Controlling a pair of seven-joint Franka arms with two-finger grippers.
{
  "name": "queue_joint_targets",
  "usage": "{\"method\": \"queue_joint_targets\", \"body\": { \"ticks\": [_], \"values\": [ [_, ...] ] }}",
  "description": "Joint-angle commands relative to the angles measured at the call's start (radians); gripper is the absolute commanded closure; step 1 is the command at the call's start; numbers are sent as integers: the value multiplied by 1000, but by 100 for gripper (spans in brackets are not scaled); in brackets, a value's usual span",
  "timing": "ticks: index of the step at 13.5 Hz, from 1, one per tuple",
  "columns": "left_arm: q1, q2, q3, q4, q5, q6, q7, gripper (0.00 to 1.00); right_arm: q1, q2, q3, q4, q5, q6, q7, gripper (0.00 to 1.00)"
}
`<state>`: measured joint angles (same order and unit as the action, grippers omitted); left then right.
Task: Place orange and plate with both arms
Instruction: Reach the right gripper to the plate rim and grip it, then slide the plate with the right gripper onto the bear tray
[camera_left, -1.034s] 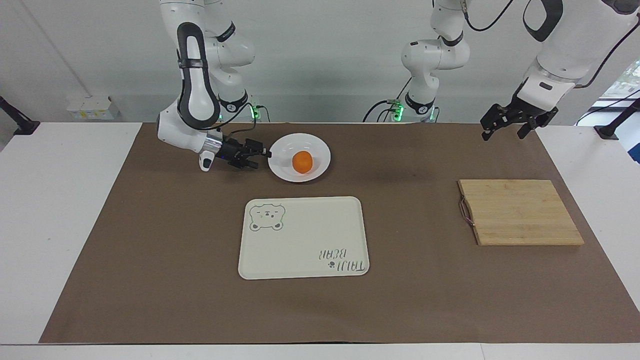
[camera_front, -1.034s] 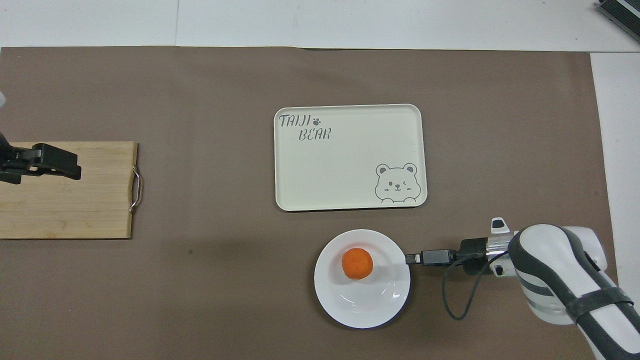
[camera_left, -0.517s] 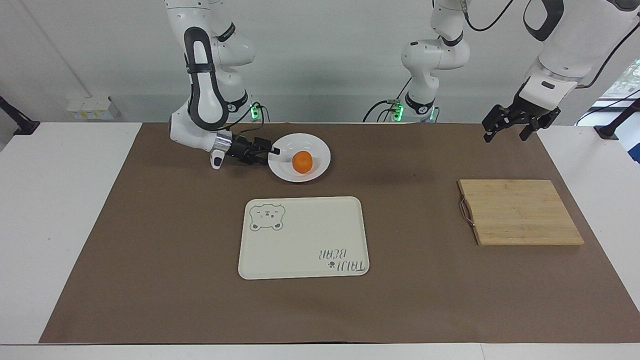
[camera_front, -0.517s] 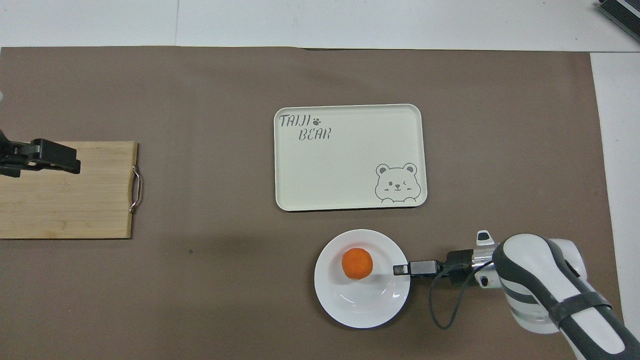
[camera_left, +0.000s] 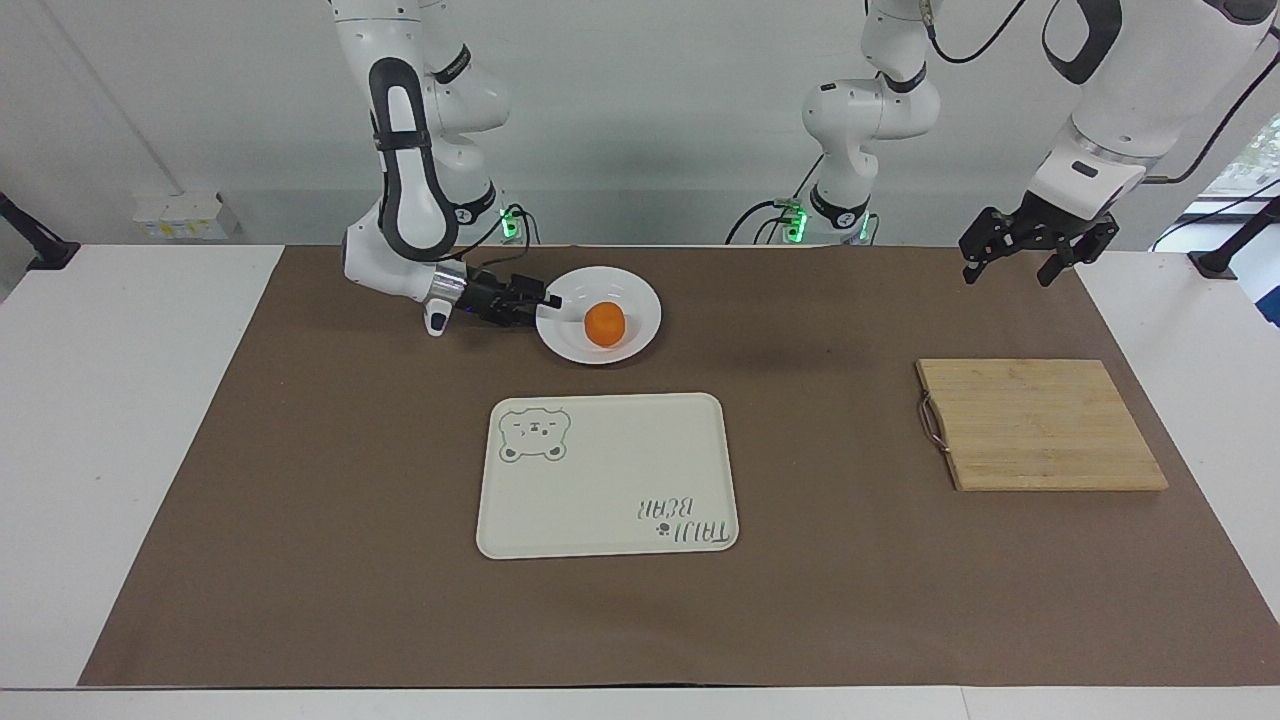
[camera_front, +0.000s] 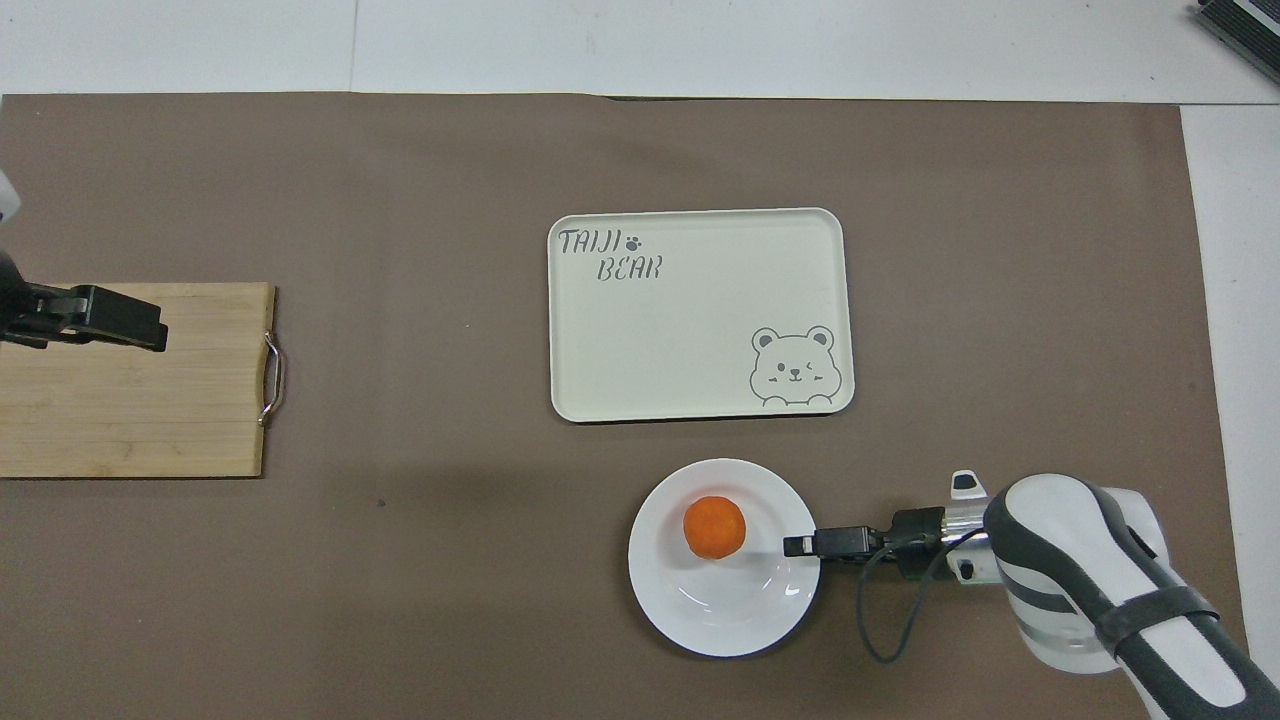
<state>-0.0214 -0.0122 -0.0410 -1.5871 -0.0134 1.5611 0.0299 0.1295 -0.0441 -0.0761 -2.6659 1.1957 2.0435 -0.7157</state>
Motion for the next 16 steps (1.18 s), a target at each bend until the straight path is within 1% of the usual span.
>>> {"method": "queue_joint_targets", "body": {
  "ticks": [1, 3, 4, 6, 7, 9, 12, 16],
  "values": [
    [3, 6, 9, 12, 7, 1, 13, 0, 4, -10, 2, -15, 42, 15, -28, 73],
    [1, 6, 9, 12, 7, 1, 15, 0, 4, -8, 2, -14, 44, 15, -16, 89],
    [0, 6, 9, 12, 7, 1, 15, 0, 4, -8, 2, -14, 47, 15, -15, 90],
    [-2, 6, 9, 12, 7, 1, 15, 0, 4, -8, 1, -14, 50, 15, -13, 98],
    [0, 6, 9, 12, 7, 1, 15, 0, 4, -7, 2, -12, 50, 17, -18, 100],
    [1, 6, 9, 12, 7, 1, 13, 0, 12, 1, 1, -5, 50, 23, -62, 100],
    [0, 6, 9, 12, 7, 1, 15, 0, -1, 33, -1, 46, 50, 18, -201, 100],
    [1, 6, 9, 12, 7, 1, 15, 0, -33, 56, -1, 101, 48, -9, -252, 100]
  ]
}}
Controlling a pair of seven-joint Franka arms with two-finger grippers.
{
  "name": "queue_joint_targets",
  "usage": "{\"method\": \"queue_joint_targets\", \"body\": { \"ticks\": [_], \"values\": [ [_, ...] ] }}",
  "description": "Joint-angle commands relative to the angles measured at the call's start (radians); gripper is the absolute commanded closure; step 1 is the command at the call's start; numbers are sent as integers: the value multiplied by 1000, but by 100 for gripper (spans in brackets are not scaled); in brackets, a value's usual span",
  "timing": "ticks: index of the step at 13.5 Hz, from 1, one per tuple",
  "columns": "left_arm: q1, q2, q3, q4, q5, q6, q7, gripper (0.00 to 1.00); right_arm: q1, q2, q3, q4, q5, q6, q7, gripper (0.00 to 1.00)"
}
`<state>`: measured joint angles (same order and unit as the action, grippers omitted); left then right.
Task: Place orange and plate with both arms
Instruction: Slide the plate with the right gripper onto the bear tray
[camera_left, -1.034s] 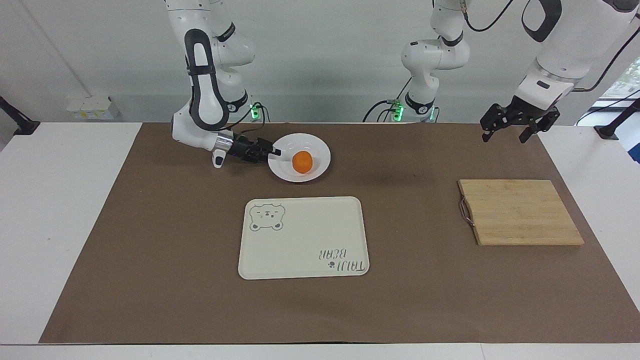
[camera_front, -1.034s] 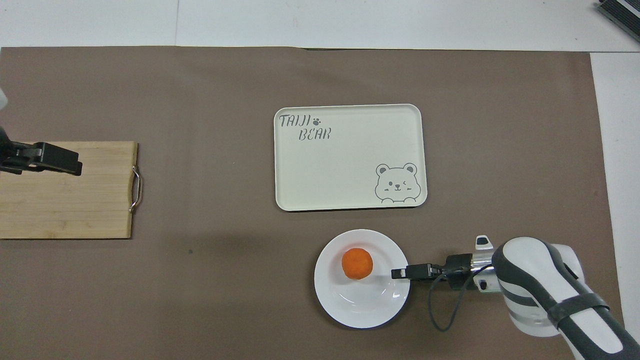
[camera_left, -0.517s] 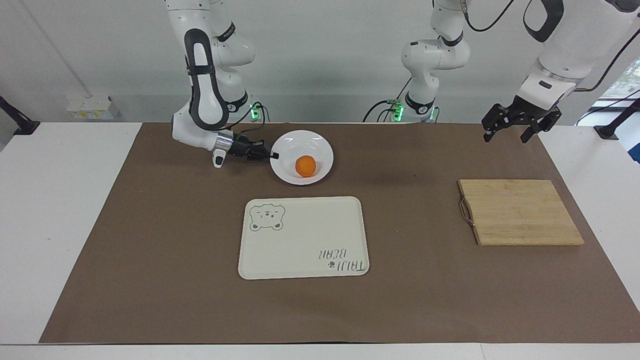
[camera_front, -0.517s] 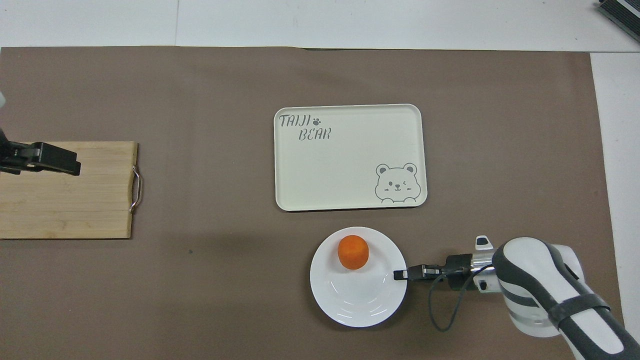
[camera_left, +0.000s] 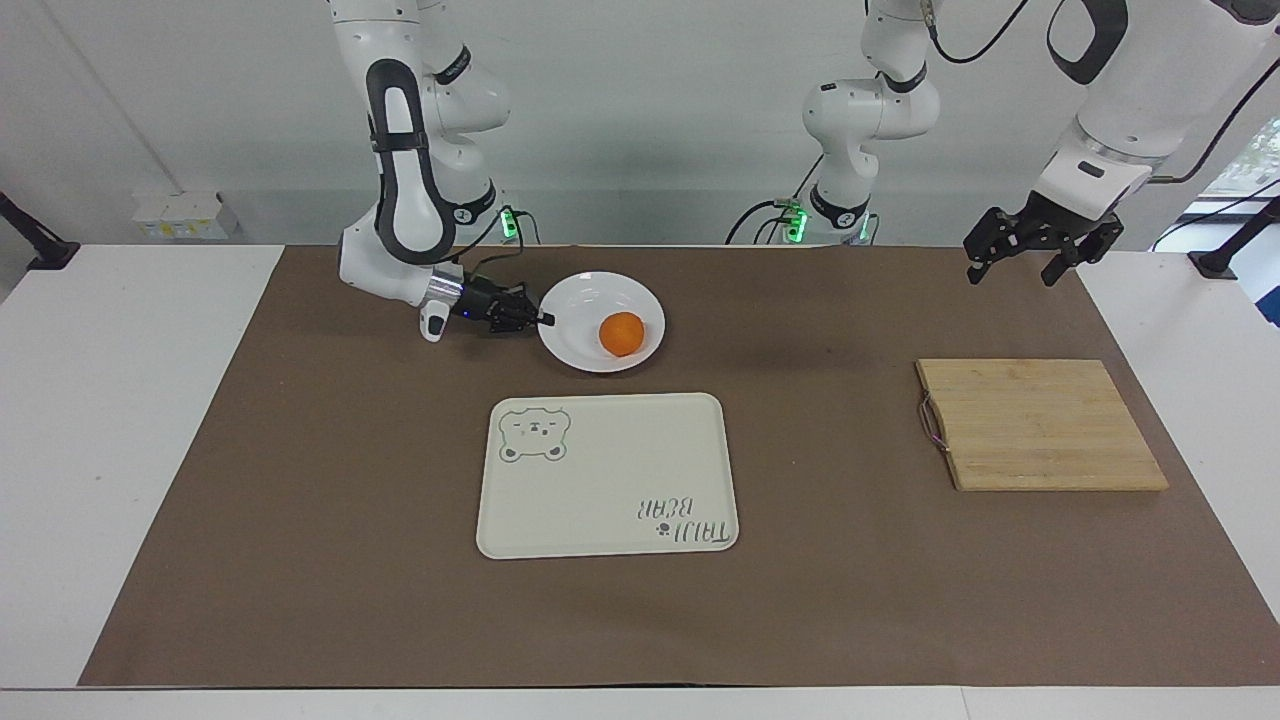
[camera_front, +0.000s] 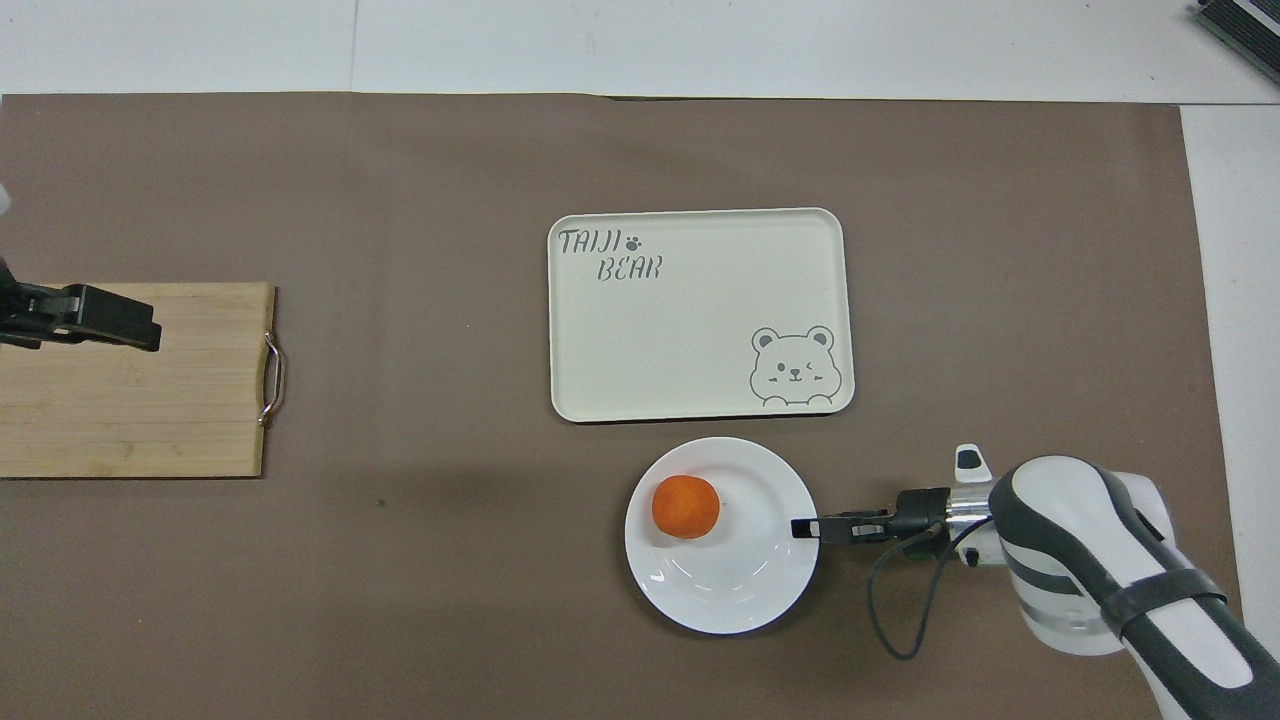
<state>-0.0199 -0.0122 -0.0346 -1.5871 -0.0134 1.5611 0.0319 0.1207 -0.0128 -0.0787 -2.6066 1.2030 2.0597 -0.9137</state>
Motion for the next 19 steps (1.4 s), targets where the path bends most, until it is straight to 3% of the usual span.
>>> {"method": "queue_joint_targets", "body": {
  "ticks": [1, 5, 8, 15, 19],
  "values": [
    [-2, 6, 2, 12, 7, 1, 13, 0, -24, 27, 2, 60, 39, -29, -50, 100],
    [0, 6, 2, 12, 7, 1, 13, 0, -24, 28, 1, 154, 21, -32, 10, 100],
    [-2, 6, 2, 12, 7, 1, 13, 0, -13, 79, 2, 252, -9, -32, 76, 100],
    [-2, 6, 2, 12, 7, 1, 13, 0, 48, 273, 13, 595, -71, -6, 413, 100],
    [0, 6, 2, 12, 7, 1, 13, 0, 97, 425, 13, 767, -69, 71, 498, 100]
  ]
}}
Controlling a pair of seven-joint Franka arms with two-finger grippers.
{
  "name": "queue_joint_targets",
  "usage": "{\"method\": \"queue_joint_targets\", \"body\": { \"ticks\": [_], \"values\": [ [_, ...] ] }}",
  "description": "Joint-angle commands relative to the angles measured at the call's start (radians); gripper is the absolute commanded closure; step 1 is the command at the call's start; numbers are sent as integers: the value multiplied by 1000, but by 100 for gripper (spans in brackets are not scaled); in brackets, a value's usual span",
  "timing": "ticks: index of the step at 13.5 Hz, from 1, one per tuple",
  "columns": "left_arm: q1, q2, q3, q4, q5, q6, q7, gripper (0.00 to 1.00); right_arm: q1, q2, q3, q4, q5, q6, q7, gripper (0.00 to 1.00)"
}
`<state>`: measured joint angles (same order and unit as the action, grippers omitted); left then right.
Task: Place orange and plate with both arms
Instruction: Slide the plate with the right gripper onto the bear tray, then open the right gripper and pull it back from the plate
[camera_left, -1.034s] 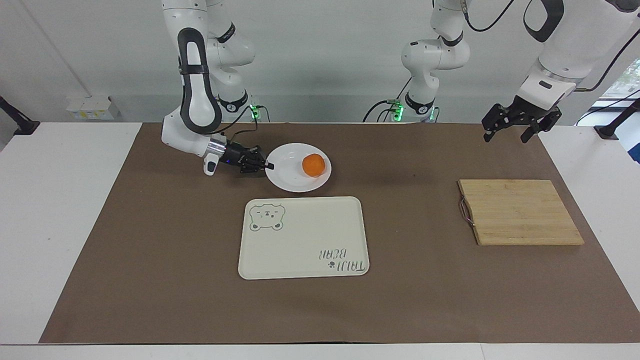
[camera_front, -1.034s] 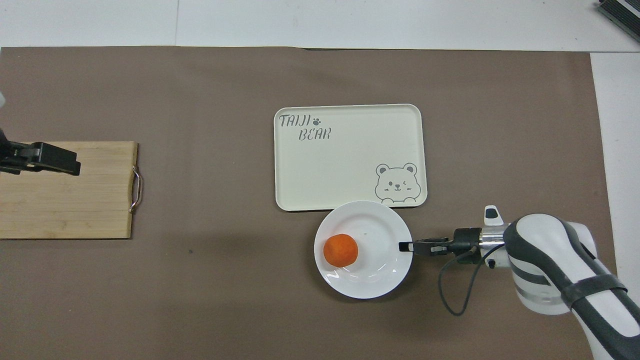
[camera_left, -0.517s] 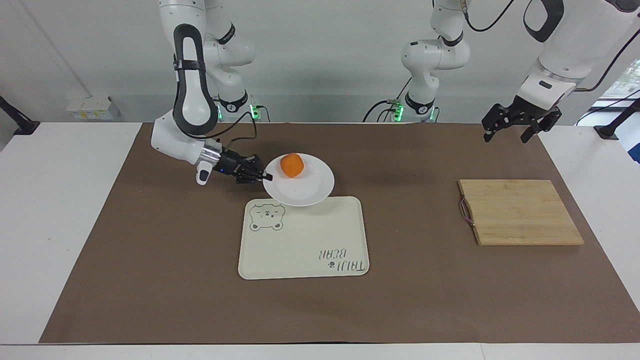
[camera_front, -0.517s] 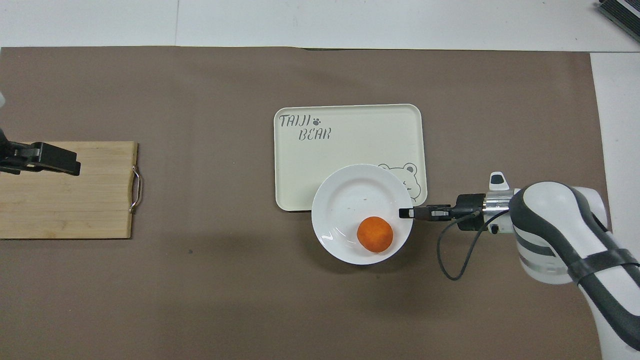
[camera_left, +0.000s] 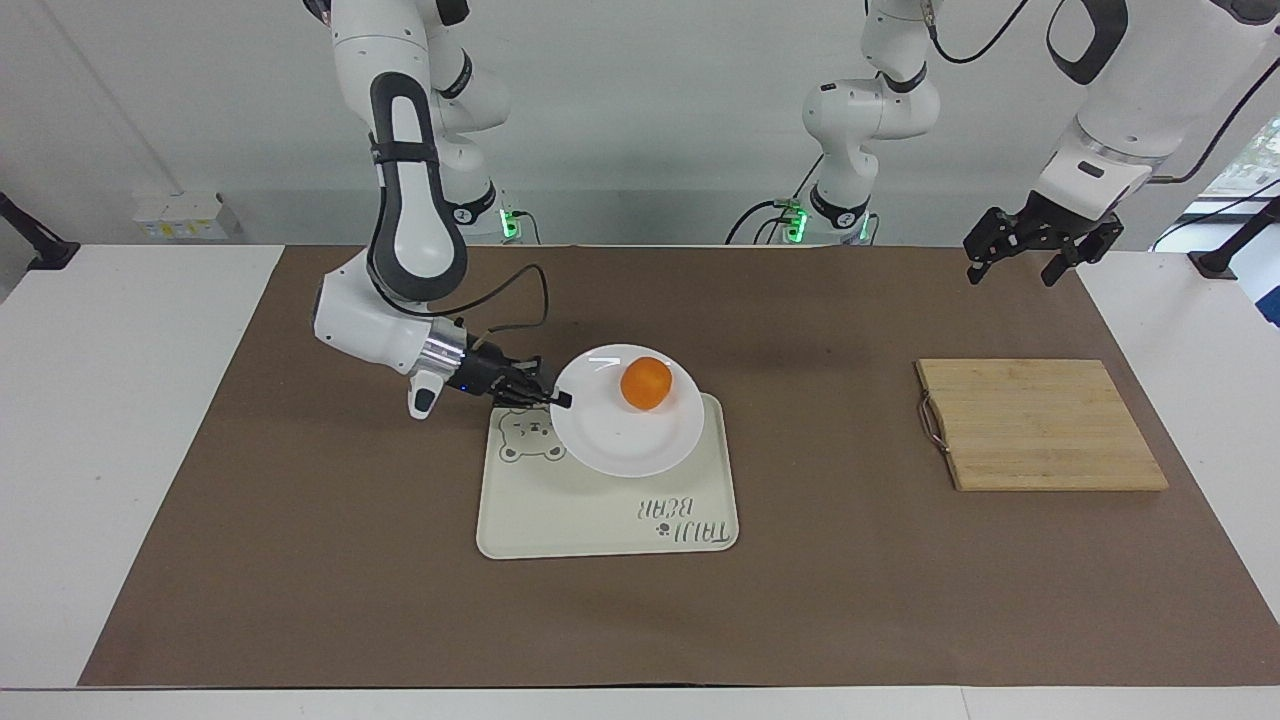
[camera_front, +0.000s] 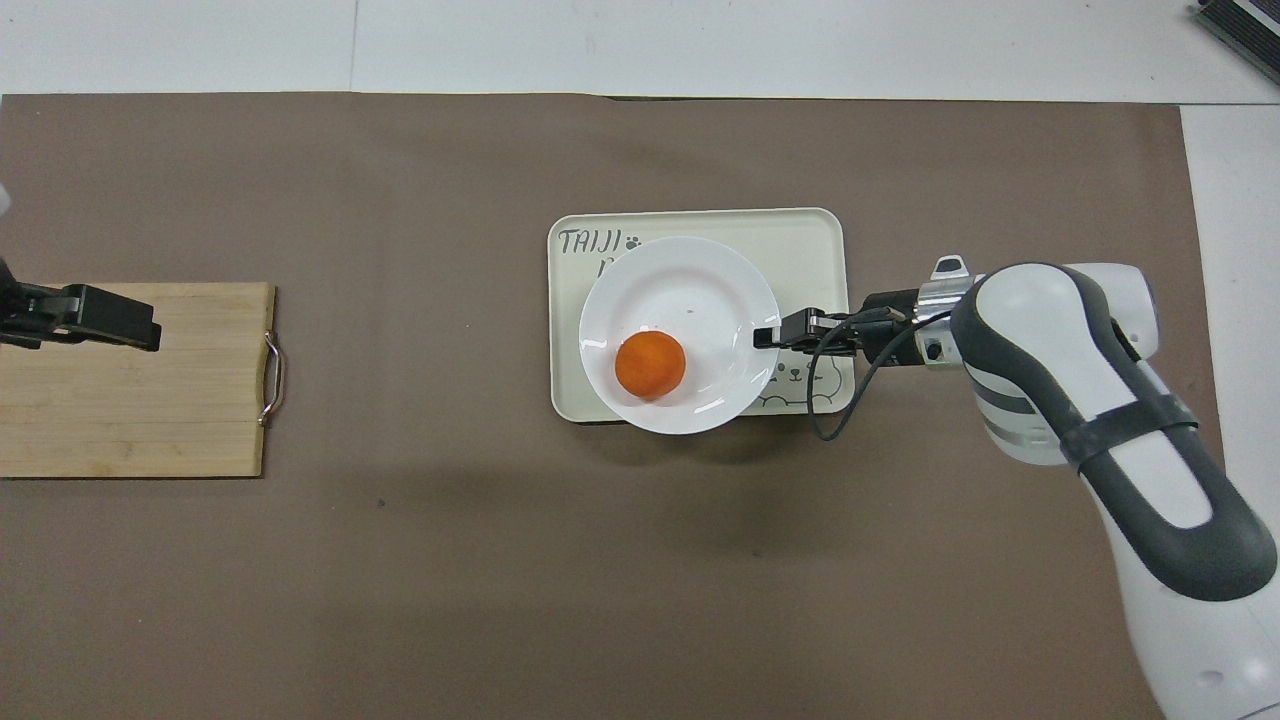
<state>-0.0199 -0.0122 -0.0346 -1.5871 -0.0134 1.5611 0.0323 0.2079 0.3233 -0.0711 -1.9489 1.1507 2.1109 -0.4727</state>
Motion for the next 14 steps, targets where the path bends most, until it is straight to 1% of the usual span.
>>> {"method": "queue_joint_targets", "body": {
  "ticks": [1, 5, 8, 14],
  "values": [
    [-2, 6, 2, 12, 7, 1, 12, 0, 16, 105, 7, 122, -17, 27, 66, 100],
    [0, 6, 2, 12, 7, 1, 12, 0, 2, 140, 5, 123, -25, 26, 28, 100],
    [-2, 8, 2, 12, 7, 1, 12, 0, -27, 140, 5, 119, -55, 17, -23, 100],
    [0, 6, 2, 12, 7, 1, 12, 0, -22, 132, -2, 82, -68, 27, -35, 100]
  ]
}}
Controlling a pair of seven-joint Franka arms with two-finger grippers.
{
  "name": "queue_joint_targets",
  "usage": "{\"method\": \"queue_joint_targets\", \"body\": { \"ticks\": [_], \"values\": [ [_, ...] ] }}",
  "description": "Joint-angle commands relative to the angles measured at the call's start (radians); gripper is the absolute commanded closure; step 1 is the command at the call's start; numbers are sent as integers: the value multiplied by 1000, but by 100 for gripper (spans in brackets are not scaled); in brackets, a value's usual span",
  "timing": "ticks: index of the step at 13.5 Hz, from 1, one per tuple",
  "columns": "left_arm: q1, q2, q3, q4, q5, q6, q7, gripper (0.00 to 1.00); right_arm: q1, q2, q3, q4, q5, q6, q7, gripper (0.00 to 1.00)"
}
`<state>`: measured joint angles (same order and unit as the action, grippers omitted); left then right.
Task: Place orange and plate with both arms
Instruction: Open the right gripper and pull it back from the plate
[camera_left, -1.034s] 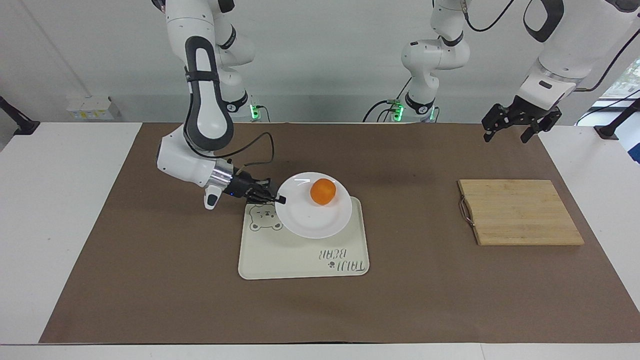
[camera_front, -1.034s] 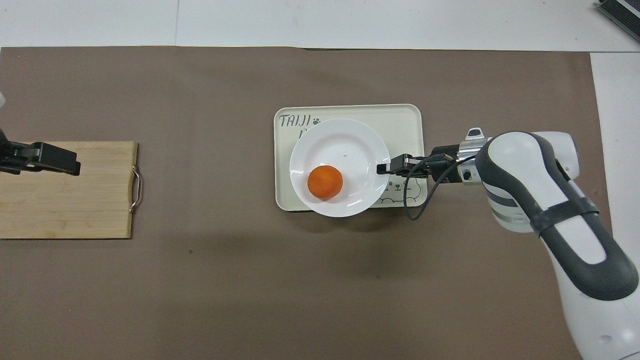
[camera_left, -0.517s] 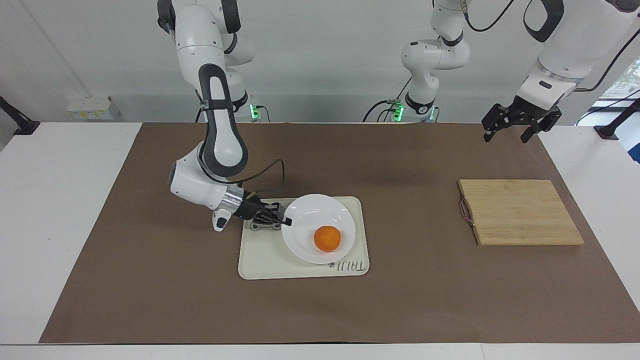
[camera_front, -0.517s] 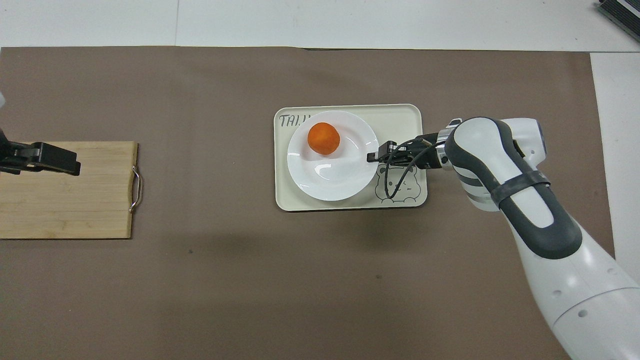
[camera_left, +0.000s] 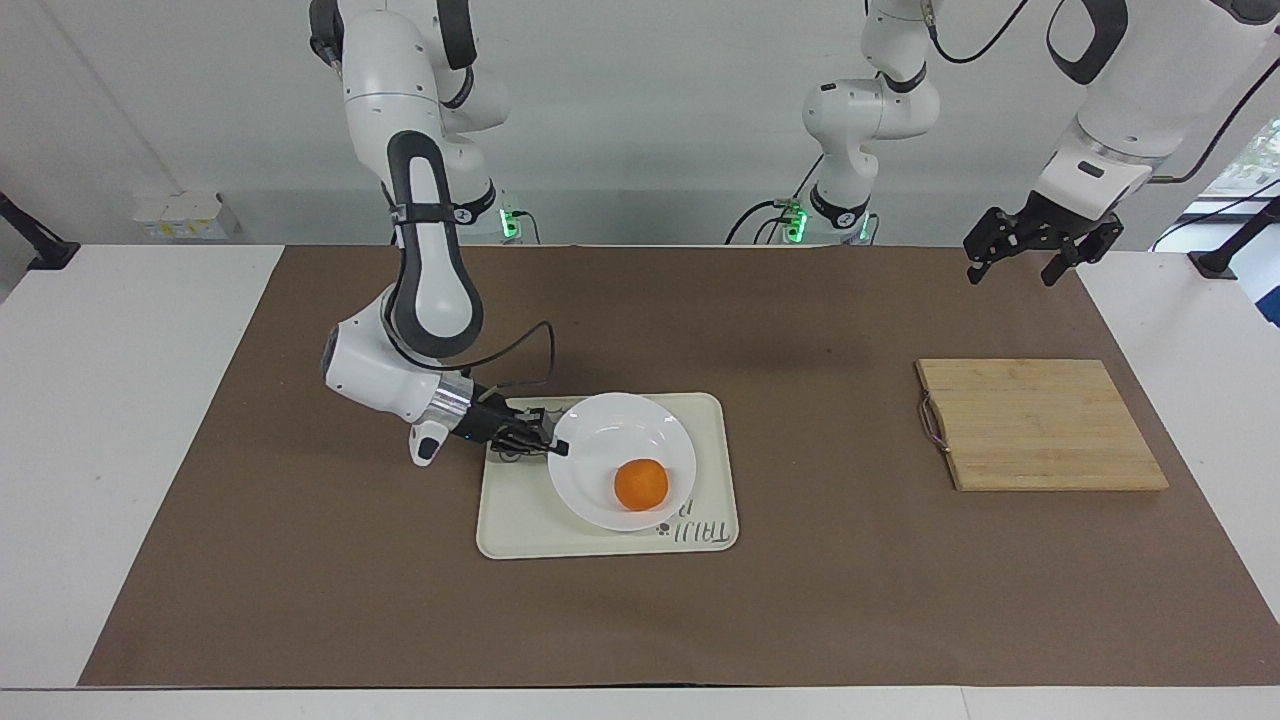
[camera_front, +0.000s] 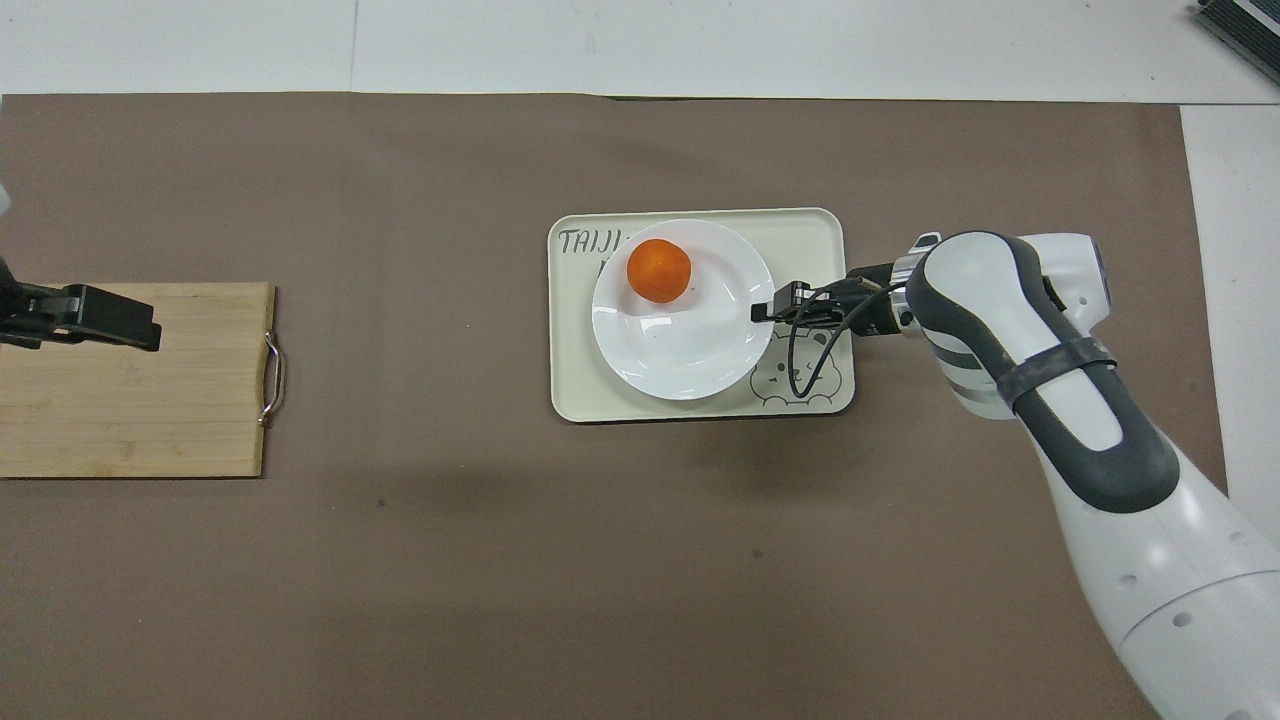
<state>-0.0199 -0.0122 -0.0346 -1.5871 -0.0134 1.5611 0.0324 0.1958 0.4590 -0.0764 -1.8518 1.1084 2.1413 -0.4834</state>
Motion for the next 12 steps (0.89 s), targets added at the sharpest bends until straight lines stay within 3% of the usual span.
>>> {"method": "queue_joint_targets", "body": {
  "ticks": [1, 2, 3, 9, 12],
  "values": [
    [0, 6, 2, 12, 7, 1, 12, 0, -10, -3, 1, -17, -28, -3, -24, 73],
    [0, 6, 2, 12, 7, 1, 12, 0, -10, -3, 0, -15, -38, -3, -23, 46],
    [0, 6, 2, 12, 7, 1, 12, 0, -12, -2, 0, -15, -50, -3, -23, 3],
    [0, 6, 2, 12, 7, 1, 12, 0, -15, -39, -14, 14, -185, 9, 75, 0],
    [0, 6, 2, 12, 7, 1, 12, 0, -10, -100, -14, 20, -417, 48, 220, 0]
  ]
}}
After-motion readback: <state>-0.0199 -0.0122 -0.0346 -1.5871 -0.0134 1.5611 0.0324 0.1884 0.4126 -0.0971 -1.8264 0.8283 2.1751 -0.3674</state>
